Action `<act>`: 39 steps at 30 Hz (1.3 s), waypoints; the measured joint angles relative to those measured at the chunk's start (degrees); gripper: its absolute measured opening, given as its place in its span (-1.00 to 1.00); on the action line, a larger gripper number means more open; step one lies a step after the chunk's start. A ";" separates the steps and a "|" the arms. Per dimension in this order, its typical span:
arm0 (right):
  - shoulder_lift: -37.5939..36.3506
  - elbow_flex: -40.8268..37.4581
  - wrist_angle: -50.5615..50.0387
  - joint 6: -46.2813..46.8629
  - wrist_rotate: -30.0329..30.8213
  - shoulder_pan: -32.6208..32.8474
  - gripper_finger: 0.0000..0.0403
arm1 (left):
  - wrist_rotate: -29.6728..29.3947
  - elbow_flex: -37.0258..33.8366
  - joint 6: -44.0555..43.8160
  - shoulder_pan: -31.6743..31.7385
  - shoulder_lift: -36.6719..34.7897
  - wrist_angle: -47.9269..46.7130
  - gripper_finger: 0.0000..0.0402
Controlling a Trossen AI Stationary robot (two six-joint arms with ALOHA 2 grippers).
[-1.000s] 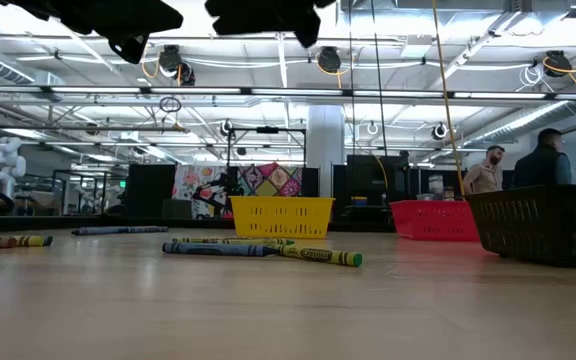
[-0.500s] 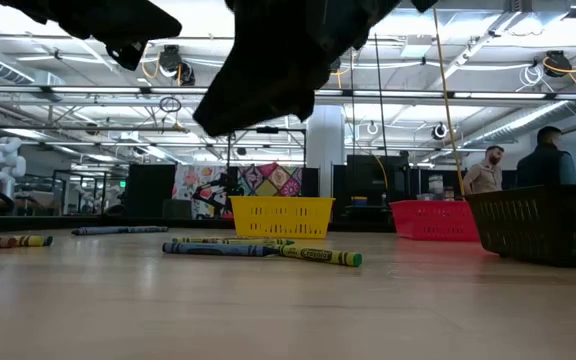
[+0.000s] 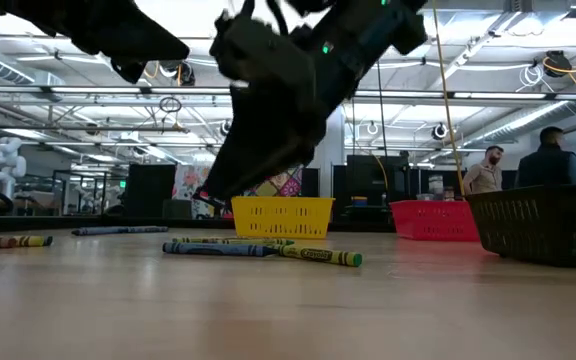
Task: Sort crayons
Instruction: Put the blue crayon into the red bin
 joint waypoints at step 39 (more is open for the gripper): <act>3.41 0.11 -6.49 1.96 -3.89 -1.74 -0.94 | 0.13 0.00 0.07 -0.04 -0.01 -1.74 -0.99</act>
